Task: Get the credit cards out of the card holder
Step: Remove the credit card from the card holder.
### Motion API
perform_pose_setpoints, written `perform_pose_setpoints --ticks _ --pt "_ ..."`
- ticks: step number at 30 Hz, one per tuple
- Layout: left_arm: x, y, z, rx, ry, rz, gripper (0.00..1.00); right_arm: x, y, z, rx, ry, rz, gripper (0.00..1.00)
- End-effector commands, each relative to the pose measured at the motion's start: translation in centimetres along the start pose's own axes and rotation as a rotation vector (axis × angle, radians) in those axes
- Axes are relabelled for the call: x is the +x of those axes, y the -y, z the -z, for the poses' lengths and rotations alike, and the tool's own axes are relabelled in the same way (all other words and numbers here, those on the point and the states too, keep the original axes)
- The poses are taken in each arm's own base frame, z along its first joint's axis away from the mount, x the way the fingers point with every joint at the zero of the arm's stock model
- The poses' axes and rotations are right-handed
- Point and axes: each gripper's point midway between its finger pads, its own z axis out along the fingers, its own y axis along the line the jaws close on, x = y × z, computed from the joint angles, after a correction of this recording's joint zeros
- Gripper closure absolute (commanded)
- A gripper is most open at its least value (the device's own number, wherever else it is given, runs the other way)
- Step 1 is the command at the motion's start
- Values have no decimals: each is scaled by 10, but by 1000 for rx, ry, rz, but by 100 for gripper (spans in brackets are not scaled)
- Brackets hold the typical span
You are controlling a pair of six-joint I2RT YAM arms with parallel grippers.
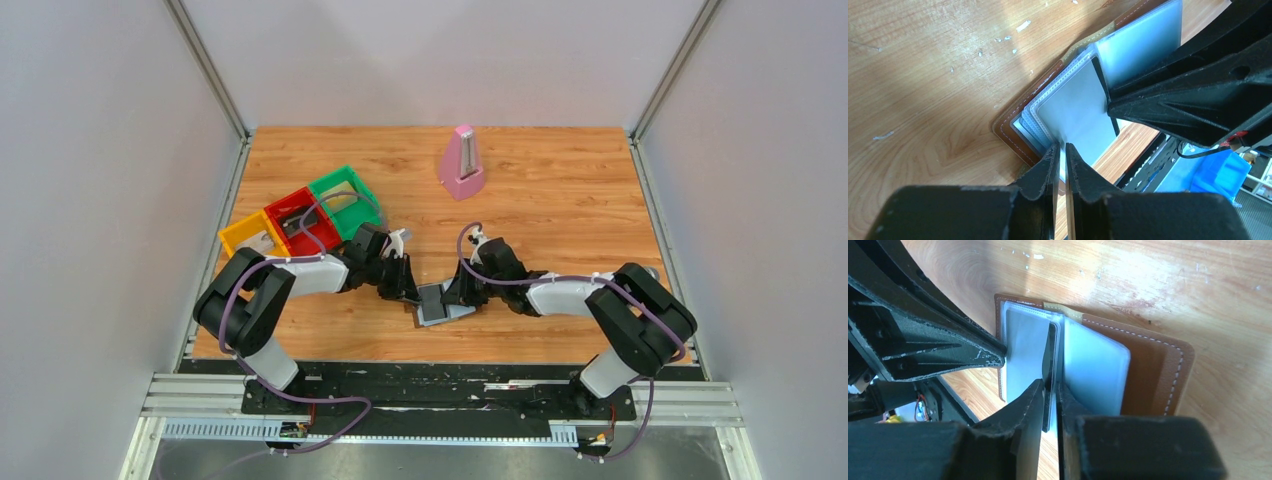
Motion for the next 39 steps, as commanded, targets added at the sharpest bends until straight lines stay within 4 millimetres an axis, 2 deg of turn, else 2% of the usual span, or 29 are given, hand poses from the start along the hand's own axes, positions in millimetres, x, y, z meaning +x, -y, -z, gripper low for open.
perform_pose_setpoints --ticks 1,5,11,16,24,28,32,39 --pt "11 -19 -6 -68 -16 -15 83 3 -5 1 -101 -9 -16 86" --pt "12 -19 -6 -67 -21 -13 83 3 -12 5 -181 -21 -16 90" --pt "14 -20 -8 -57 -28 -5 83 5 -14 2 -213 -46 -32 86" --pt "16 -21 -10 -54 -34 1 83 5 -14 1 -229 -52 -41 87" --pt "17 -21 -11 -52 -37 2 83 6 -19 5 -296 -67 -51 100" --pt "17 -22 -11 -57 -37 2 83 7 -16 10 -322 -70 -69 100" --pt "19 -26 -11 -73 -40 0 83 7 -6 14 -279 -52 -62 100" --pt "18 -25 -9 -75 -36 -3 83 3 1 28 -245 -18 -36 100"
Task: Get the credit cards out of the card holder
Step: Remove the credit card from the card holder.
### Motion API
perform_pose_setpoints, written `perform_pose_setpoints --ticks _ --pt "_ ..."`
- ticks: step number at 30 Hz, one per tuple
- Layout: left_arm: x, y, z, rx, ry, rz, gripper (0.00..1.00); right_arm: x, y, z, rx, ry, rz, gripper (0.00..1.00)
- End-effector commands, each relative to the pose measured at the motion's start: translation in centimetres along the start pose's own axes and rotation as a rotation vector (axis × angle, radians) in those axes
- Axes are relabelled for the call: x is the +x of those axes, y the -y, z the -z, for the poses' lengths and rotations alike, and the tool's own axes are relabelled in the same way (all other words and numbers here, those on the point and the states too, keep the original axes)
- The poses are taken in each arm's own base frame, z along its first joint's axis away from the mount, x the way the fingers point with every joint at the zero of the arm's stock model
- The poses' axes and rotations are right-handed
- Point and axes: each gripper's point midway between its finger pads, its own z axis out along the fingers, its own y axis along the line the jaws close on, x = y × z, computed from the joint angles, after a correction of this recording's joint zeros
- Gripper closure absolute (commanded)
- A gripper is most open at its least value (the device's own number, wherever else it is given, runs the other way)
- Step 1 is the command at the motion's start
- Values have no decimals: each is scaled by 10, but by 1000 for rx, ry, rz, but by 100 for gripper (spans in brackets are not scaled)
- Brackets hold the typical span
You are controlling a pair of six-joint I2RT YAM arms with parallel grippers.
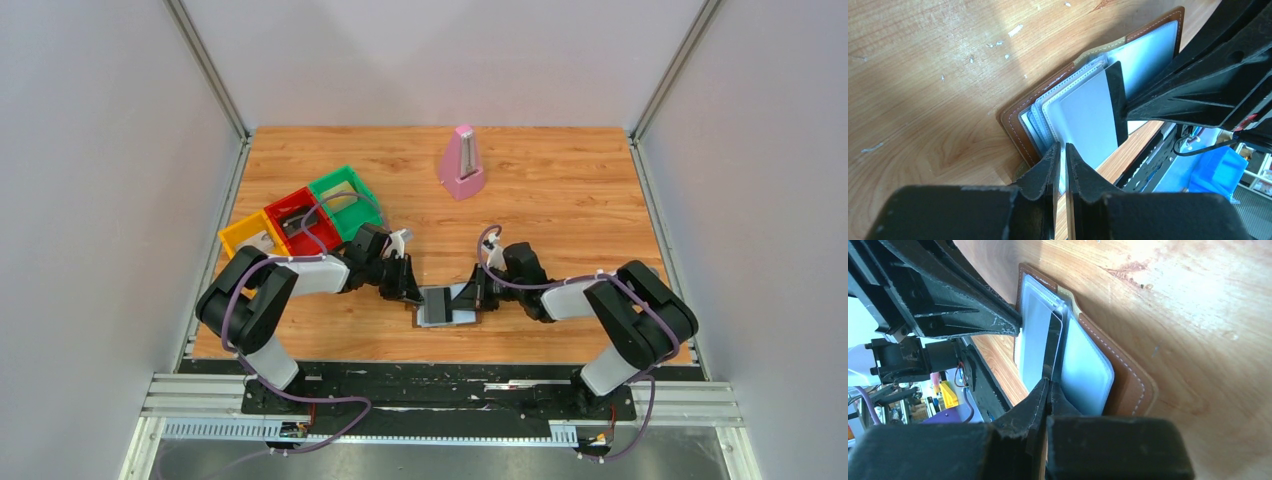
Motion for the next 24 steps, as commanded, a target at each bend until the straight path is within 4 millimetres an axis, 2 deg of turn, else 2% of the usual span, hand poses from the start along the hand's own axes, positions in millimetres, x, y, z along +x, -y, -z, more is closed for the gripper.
perform_pose_setpoints --ticks 1,10,18,22,24 --pt "18 -26 -5 -99 -33 4 83 -7 -8 11 -10 32 75 100" --pt "17 -24 -5 -88 -31 6 83 -11 -15 22 -3 44 93 100" --pt "17 -21 -3 -78 -27 4 83 -22 -11 39 96 87 171 100" --pt "10 -7 2 -39 -14 2 78 -33 -17 51 137 124 260 100" --pt "5 6 5 6 -8 0 75 -41 -22 58 155 150 312 100"
